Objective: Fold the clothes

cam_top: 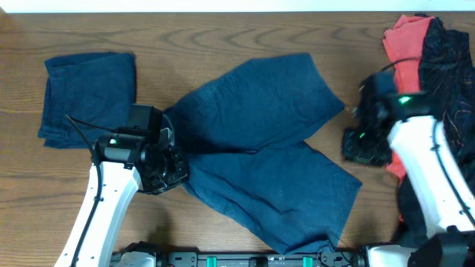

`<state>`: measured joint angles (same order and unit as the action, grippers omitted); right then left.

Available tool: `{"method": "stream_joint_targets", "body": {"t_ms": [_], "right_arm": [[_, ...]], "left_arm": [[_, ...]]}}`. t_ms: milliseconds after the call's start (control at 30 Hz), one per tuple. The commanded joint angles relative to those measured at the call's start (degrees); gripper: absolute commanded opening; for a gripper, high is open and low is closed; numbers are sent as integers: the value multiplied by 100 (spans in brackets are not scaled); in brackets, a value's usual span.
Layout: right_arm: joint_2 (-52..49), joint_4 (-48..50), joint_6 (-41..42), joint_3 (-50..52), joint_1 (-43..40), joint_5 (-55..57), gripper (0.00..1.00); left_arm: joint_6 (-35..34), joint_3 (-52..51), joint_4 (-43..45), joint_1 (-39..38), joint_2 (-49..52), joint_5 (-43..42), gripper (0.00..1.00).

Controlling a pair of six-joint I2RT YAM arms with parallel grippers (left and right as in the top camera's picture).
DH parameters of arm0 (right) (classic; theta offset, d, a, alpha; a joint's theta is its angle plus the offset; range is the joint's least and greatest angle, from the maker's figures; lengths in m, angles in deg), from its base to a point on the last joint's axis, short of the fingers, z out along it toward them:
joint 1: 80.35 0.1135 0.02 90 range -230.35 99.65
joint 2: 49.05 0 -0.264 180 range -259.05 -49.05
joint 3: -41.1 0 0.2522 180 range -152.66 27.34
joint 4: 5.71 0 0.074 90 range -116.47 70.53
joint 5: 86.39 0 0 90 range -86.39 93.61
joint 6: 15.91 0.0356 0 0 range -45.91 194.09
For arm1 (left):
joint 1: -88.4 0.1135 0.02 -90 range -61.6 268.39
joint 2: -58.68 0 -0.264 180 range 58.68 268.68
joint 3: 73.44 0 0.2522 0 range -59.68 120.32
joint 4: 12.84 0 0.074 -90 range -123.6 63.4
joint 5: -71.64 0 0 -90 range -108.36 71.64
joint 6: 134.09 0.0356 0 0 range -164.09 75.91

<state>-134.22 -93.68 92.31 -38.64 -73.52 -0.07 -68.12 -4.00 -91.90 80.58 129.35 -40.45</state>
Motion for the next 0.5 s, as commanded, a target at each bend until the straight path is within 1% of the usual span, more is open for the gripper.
{"method": "stream_joint_targets", "body": {"t_ms": [0,167,333,400,467], "right_arm": [[15,280,273,752,229,-291,65],[15,990,643,1585,321,-299,61],[13,1799,798,2175,321,-299,52],[13,2256,863,2411,328,-278,44],[13,2726,946,2649,328,-234,29]], "left_arm": [[-33,-20,9,11,-26,72,6],[-33,-20,11,11,-26,72,6],[-33,-24,46,11,-26,74,6],[-33,-35,85,11,-26,74,6],[-37,-46,136,11,-26,74,6]]}}
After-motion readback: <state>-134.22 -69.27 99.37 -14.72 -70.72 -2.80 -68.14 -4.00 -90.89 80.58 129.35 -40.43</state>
